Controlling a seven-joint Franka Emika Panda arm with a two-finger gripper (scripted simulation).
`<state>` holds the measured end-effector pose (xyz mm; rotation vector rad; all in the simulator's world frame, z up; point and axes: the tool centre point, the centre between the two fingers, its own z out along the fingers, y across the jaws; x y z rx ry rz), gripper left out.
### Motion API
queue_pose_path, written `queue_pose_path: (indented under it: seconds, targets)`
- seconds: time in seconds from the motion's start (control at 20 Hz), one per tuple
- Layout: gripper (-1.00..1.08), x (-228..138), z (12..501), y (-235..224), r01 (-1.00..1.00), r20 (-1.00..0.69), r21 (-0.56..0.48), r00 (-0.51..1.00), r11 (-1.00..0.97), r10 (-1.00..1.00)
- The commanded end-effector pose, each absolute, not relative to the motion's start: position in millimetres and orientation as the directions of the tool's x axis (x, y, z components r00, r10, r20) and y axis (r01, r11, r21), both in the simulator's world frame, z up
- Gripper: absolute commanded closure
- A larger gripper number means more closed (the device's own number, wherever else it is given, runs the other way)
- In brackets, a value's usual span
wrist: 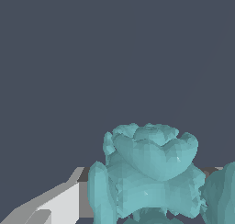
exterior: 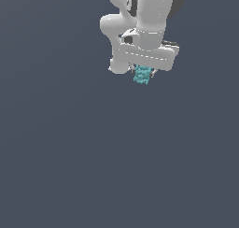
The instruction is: Pick up the object and move it to a goal position.
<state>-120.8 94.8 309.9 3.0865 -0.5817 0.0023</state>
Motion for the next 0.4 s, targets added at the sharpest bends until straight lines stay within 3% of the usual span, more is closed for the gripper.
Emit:
queue_pose_path:
  seconds: [0.0, 0.35]
  targets:
    - [1.08, -127, 321, 96, -0.364, 0.001, 0.001, 0.931, -0.931, -0.364]
    - [1.08, -133, 334, 99, -0.364, 0.0, 0.001, 0.931, -0.931, -0.364]
